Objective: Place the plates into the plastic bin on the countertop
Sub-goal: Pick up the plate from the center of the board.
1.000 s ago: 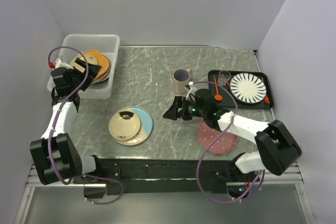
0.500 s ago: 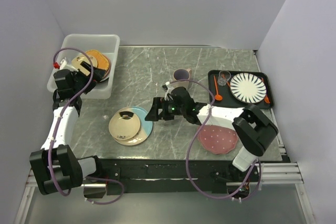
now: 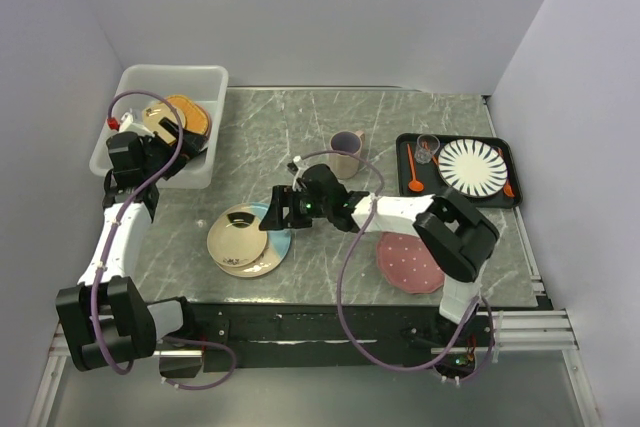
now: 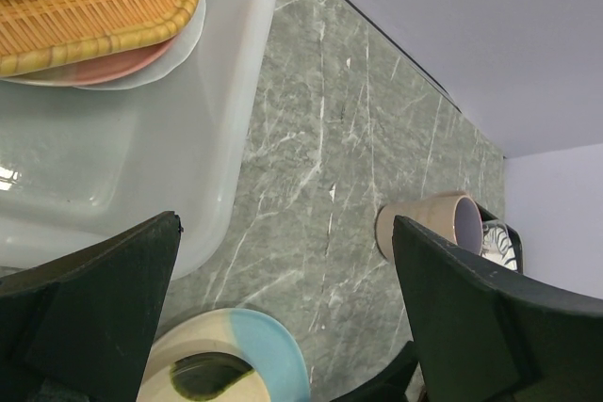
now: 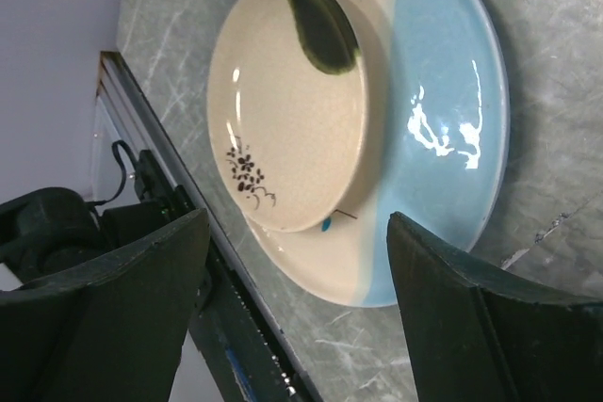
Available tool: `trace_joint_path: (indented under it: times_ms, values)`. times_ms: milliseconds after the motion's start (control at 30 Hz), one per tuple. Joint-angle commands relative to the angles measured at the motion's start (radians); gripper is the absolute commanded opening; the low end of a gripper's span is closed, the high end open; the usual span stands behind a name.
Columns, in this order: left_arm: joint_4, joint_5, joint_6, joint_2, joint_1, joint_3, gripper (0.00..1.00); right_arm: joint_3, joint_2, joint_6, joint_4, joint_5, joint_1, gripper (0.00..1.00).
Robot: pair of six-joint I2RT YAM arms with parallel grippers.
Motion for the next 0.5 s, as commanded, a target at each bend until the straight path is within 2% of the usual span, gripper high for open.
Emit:
trace_joint_path:
  times_ms: [0,233,467]
  values:
    - [0.009,0.015,0.020,-0.009,-0.007,0.004,0.99,0.050,0.048,0.013,0.021,-0.007,0.009,0.82]
    - [0.015,0.015,0.017,0.003,-0.009,0.002,0.99,0.074,0.112,0.030,0.057,-0.028,0.012,0.77]
    - [0.029,0.015,0.017,0.014,-0.015,-0.007,0.99,0.103,0.183,0.053,0.076,-0.044,0.016,0.68]
